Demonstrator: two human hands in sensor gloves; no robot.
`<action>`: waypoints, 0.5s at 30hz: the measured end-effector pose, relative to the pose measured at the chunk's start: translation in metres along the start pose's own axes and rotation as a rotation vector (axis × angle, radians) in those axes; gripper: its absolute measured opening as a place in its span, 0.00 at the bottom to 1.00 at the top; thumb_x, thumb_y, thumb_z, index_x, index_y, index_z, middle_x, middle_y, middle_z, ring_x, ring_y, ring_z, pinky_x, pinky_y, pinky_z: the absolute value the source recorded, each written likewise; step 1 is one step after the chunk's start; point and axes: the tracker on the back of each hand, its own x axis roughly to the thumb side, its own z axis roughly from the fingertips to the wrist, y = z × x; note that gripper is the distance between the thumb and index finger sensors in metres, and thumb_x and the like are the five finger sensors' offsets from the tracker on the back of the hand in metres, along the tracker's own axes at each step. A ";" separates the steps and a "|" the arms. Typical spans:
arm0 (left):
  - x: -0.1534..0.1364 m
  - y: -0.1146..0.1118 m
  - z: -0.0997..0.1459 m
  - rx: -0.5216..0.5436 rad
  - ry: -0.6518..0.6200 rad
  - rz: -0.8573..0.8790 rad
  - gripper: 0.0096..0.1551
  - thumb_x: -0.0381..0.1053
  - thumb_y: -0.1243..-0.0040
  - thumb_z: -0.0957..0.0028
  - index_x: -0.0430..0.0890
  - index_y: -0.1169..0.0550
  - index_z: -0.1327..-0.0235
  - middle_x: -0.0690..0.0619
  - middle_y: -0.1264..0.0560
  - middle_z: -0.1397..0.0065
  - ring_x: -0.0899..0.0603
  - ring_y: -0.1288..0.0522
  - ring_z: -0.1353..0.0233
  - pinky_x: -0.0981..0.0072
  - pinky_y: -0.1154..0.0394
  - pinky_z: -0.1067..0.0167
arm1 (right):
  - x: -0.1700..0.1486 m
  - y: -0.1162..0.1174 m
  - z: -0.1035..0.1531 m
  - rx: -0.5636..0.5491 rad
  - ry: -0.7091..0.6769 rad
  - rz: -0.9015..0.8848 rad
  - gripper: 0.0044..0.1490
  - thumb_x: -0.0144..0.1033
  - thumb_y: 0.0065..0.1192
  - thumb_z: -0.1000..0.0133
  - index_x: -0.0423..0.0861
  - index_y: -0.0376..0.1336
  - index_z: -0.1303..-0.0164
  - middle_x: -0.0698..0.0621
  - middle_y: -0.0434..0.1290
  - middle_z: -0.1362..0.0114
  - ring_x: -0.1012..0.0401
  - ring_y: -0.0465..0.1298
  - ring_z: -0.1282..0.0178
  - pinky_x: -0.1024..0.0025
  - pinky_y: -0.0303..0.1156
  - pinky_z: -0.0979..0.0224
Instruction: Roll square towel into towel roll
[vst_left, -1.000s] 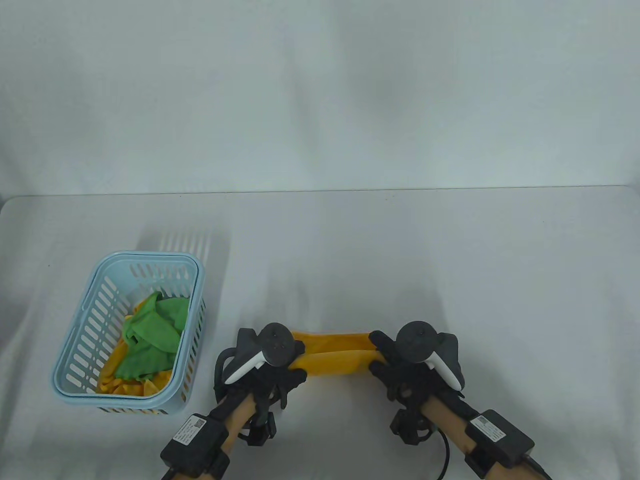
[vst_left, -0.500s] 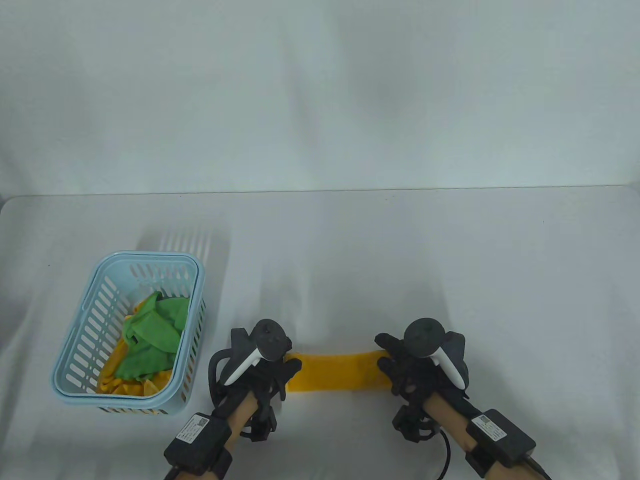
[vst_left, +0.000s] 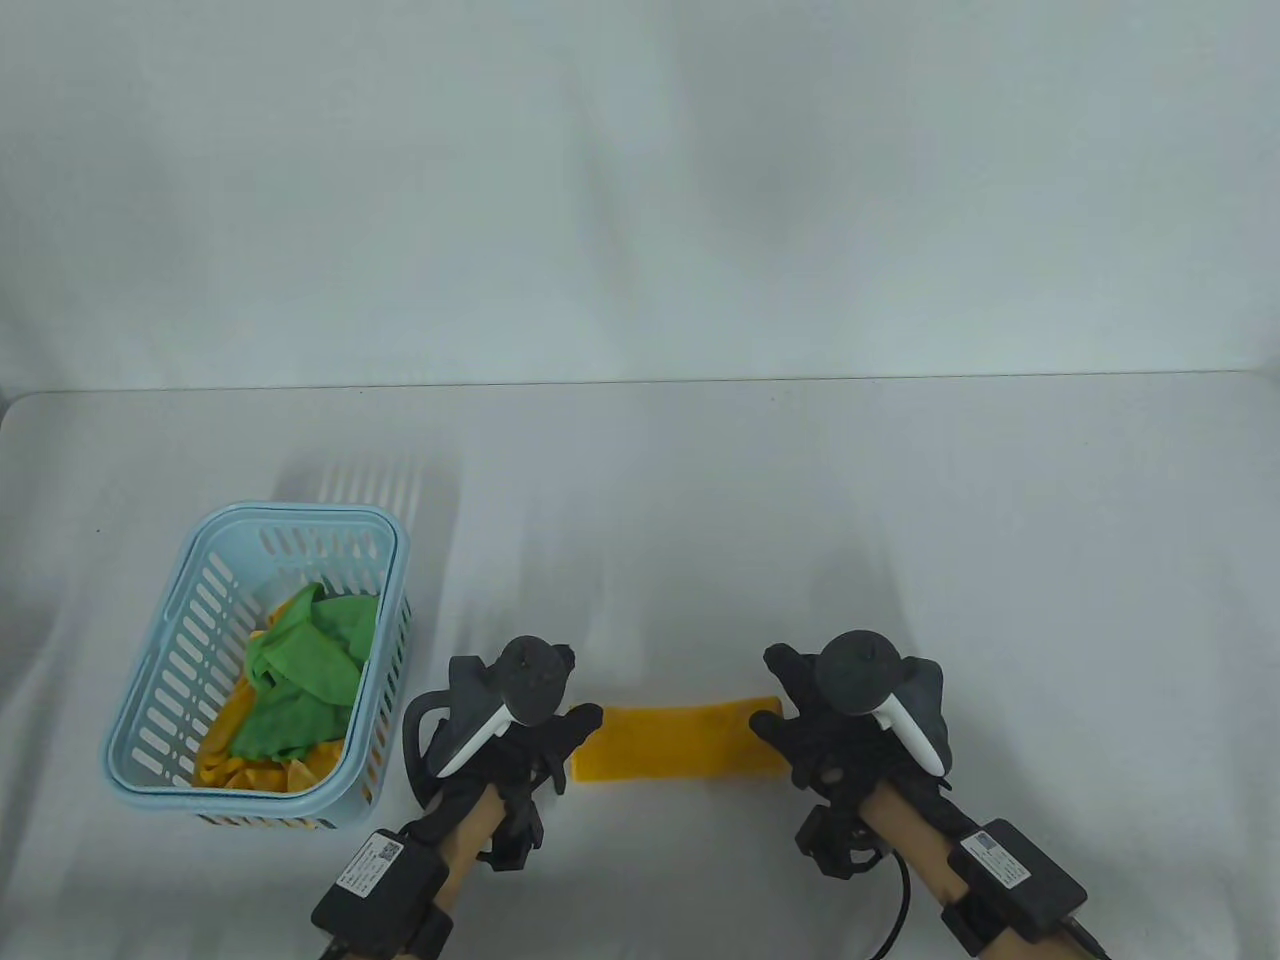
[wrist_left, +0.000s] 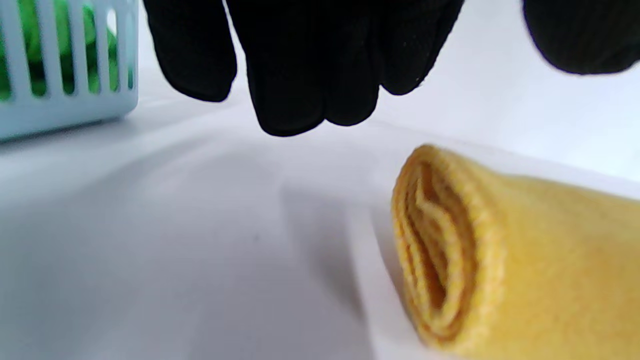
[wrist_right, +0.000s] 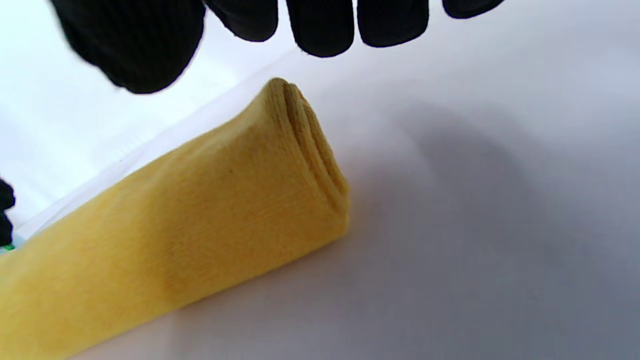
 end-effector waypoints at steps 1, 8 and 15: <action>0.002 0.003 0.003 0.020 -0.012 -0.008 0.49 0.72 0.42 0.64 0.56 0.33 0.26 0.54 0.29 0.24 0.42 0.24 0.28 0.41 0.31 0.29 | 0.002 -0.001 0.002 -0.004 -0.015 0.014 0.50 0.59 0.66 0.62 0.62 0.51 0.29 0.56 0.57 0.21 0.48 0.58 0.20 0.41 0.54 0.22; 0.011 0.025 0.021 0.143 -0.070 -0.026 0.50 0.72 0.42 0.65 0.57 0.34 0.26 0.54 0.30 0.23 0.41 0.26 0.26 0.41 0.32 0.29 | 0.023 0.004 0.014 0.021 -0.197 0.091 0.52 0.55 0.68 0.61 0.62 0.47 0.28 0.58 0.50 0.18 0.49 0.49 0.15 0.41 0.48 0.19; 0.014 0.039 0.032 0.214 -0.102 -0.017 0.49 0.72 0.42 0.65 0.56 0.33 0.26 0.55 0.30 0.23 0.41 0.26 0.26 0.40 0.32 0.29 | 0.059 0.028 0.024 0.054 -0.317 0.277 0.51 0.56 0.66 0.61 0.62 0.47 0.28 0.58 0.51 0.19 0.50 0.51 0.15 0.41 0.50 0.19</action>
